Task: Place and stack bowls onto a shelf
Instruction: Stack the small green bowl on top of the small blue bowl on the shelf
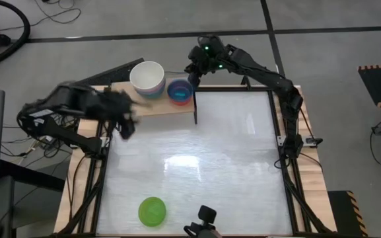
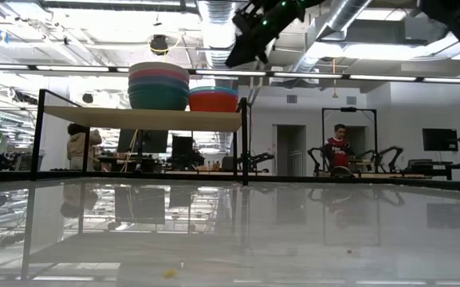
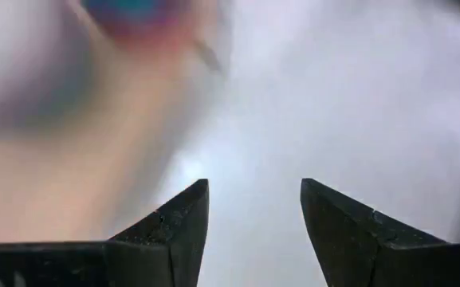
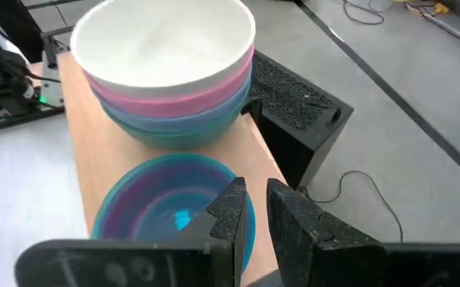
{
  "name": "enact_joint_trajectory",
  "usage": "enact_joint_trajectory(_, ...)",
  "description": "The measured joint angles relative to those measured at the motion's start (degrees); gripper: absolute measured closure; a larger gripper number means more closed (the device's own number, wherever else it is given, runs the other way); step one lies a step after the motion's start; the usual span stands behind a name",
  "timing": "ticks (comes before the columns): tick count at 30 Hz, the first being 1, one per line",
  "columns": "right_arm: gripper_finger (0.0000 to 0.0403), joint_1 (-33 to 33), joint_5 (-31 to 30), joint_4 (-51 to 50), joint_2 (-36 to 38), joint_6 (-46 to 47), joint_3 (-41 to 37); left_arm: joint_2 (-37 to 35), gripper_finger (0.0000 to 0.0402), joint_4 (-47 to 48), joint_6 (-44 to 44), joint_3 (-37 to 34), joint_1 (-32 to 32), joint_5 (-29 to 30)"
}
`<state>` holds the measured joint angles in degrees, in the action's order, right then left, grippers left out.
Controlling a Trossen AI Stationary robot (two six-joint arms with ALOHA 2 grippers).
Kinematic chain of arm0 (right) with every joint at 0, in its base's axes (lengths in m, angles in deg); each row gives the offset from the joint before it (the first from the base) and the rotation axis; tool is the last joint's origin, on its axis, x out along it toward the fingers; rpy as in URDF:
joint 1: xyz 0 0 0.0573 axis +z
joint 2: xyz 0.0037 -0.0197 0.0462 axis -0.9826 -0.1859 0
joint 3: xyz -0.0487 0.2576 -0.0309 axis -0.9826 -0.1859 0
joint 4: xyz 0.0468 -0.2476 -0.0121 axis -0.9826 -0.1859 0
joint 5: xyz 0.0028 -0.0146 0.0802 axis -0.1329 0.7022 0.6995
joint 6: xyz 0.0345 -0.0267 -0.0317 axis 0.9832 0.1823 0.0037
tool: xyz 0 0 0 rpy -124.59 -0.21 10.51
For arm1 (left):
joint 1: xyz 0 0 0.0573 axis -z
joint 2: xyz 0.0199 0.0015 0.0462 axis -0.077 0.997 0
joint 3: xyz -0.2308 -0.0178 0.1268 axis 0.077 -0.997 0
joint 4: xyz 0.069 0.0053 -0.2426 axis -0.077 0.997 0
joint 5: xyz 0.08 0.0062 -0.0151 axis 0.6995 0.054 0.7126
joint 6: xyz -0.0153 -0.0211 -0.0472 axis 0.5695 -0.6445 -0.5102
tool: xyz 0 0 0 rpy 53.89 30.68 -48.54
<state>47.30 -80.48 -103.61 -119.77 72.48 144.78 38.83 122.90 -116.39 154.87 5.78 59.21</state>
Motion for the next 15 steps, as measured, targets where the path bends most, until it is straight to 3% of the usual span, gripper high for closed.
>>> enact_joint_trajectory(2, 0.0322, 0.0, 0.0, -0.2, 1.1, 0.0, 0.0, 0.0, 0.0219, 2.1, -5.3, -4.3, 1.7, -7.9)
enact_joint_trajectory(4, 0.0322, -0.2, 0.0, -0.1, 2.1, 0.0, 0.0, -0.4, 0.0219, 1.2, -9.8, -9.4, 4.2, -11.7)
enact_joint_trajectory(8, 0.0322, -0.7, -0.1, -0.1, 3.3, 0.0, 0.0, -0.7, 0.0219, -10.1, -14.9, -20.7, 11.6, -16.9)
enact_joint_trajectory(15, 0.0321, -1.2, -0.3, -5.4, 4.4, 2.3, 0.0, -0.7, 0.0220, -31.0, -23.4, -37.1, 21.3, -18.9)
